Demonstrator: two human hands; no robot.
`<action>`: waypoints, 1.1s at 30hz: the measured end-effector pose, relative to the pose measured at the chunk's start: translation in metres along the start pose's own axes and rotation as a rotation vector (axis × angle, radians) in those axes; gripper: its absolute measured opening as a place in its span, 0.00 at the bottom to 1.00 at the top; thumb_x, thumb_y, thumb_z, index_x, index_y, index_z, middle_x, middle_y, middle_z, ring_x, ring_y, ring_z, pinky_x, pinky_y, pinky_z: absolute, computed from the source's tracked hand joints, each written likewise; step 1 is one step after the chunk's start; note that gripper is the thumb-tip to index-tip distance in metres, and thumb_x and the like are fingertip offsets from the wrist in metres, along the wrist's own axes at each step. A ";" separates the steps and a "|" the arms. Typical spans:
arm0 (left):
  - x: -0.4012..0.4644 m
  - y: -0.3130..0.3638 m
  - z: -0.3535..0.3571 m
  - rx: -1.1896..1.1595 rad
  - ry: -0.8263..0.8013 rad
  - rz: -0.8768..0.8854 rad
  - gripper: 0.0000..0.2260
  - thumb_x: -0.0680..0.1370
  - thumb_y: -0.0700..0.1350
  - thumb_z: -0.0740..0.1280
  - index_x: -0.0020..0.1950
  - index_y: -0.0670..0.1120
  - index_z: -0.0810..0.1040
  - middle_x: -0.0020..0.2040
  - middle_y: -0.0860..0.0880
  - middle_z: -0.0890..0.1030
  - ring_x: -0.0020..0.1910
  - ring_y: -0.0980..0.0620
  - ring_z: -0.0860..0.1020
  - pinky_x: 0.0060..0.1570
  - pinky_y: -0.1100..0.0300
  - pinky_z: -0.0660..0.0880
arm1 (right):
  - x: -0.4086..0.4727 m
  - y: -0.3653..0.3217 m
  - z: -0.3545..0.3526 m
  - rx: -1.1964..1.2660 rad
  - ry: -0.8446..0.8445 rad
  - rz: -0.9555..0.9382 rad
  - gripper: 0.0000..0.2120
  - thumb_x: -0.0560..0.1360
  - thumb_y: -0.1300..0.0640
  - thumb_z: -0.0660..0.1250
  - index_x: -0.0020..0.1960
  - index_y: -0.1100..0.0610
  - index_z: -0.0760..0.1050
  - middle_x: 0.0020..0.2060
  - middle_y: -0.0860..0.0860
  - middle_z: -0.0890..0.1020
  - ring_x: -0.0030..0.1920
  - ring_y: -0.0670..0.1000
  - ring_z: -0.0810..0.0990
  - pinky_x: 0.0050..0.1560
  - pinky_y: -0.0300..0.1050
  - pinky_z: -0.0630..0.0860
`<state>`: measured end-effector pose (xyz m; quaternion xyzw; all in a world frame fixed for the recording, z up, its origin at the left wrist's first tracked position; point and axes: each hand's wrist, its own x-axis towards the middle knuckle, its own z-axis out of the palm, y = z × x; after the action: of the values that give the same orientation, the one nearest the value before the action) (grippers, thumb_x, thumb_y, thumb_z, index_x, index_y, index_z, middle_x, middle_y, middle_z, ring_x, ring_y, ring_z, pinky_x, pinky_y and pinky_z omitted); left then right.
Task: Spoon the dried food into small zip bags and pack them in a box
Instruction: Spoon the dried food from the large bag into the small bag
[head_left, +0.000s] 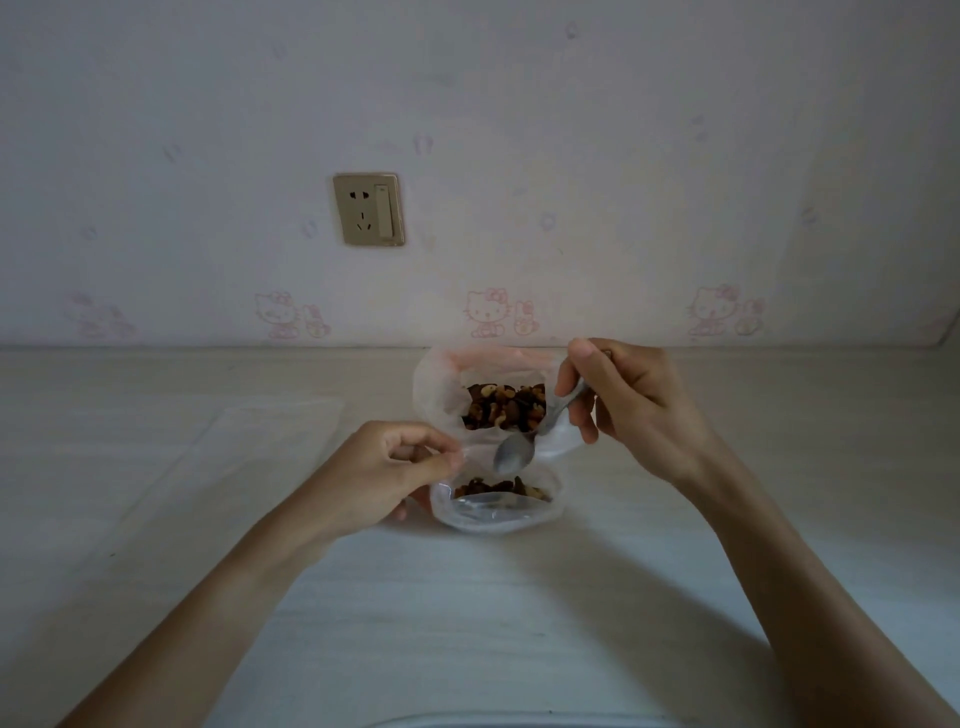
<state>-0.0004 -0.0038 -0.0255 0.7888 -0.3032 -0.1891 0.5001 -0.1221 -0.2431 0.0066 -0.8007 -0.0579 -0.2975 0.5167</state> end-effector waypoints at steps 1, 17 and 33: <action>0.000 -0.001 0.000 -0.001 0.014 -0.001 0.02 0.78 0.52 0.74 0.49 0.58 0.87 0.42 0.49 0.87 0.35 0.60 0.80 0.31 0.65 0.74 | -0.001 0.000 0.001 -0.022 -0.011 -0.039 0.21 0.86 0.51 0.58 0.42 0.61 0.78 0.28 0.53 0.78 0.26 0.47 0.74 0.30 0.32 0.68; 0.023 -0.003 -0.011 0.161 0.297 -0.132 0.22 0.77 0.67 0.68 0.44 0.48 0.82 0.37 0.53 0.86 0.32 0.55 0.85 0.34 0.57 0.76 | 0.007 0.023 0.002 0.294 0.411 0.467 0.21 0.87 0.48 0.57 0.45 0.60 0.78 0.29 0.53 0.79 0.26 0.51 0.77 0.22 0.43 0.65; 0.060 -0.008 0.010 0.069 0.327 -0.064 0.07 0.76 0.46 0.72 0.47 0.42 0.83 0.43 0.42 0.86 0.39 0.47 0.81 0.40 0.55 0.72 | 0.003 0.037 0.024 0.163 0.225 0.533 0.17 0.86 0.52 0.59 0.51 0.62 0.80 0.37 0.54 0.86 0.31 0.51 0.80 0.23 0.42 0.70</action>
<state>0.0406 -0.0475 -0.0366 0.8350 -0.1985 -0.0635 0.5092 -0.0944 -0.2398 -0.0280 -0.7057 0.1882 -0.2326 0.6423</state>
